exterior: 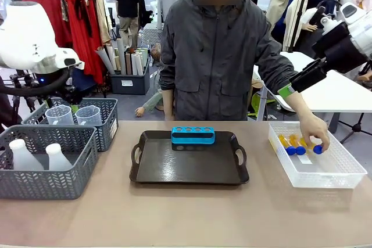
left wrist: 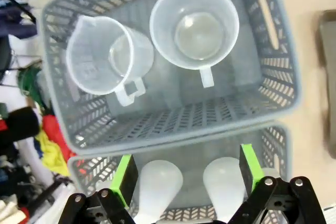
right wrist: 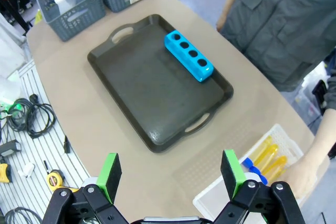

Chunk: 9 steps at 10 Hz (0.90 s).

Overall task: Prepare the laboratory tools.
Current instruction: Pick up one Large Measuring Cup and place it on the Handle tray.

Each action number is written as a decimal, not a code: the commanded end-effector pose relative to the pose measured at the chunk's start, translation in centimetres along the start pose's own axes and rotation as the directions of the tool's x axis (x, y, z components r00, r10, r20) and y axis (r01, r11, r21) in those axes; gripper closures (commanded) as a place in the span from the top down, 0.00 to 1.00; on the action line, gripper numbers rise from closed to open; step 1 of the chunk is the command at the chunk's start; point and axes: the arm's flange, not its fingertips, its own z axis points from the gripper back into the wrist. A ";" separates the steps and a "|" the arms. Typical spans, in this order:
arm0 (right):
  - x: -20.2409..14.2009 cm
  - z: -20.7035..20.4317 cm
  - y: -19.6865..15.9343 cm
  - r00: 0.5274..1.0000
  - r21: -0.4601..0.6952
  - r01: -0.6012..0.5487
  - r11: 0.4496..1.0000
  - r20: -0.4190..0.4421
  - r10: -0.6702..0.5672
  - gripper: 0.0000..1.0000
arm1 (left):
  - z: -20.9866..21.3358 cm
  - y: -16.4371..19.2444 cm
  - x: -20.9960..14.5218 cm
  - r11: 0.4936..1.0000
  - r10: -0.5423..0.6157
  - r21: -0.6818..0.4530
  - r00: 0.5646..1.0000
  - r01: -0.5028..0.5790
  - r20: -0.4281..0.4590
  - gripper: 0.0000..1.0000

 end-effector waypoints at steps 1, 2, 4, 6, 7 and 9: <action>0.1 0.0 0.0 1.000 0.014 0.006 1.000 0.014 -0.007 1.00 | -1.1 0.3 2.2 0.996 0.058 -0.065 0.996 -0.062 -0.066 1.00; 0.1 0.0 0.0 1.000 0.014 0.006 1.000 0.014 -0.007 1.00 | -2.5 0.4 2.7 0.995 0.039 -0.093 0.996 -0.046 -0.079 1.00; 0.1 0.0 0.0 1.000 0.014 0.006 1.000 0.014 -0.007 1.00 | -4.9 0.2 4.1 0.995 0.025 -0.093 0.997 -0.031 -0.073 1.00; 0.1 0.0 0.0 1.000 0.014 0.006 1.000 0.014 -0.007 1.00 | -6.6 0.0 4.9 0.995 -0.007 -0.100 0.998 0.001 -0.066 1.00; 0.1 0.0 0.0 1.000 0.014 0.006 1.000 0.014 -0.007 1.00 | -7.5 -0.3 5.0 0.993 -0.022 -0.114 0.999 0.016 -0.047 1.00; 0.1 0.0 0.0 1.000 0.014 0.006 1.000 0.014 -0.007 1.00 | -8.8 -0.8 5.2 0.994 -0.030 -0.110 0.998 0.024 -0.060 1.00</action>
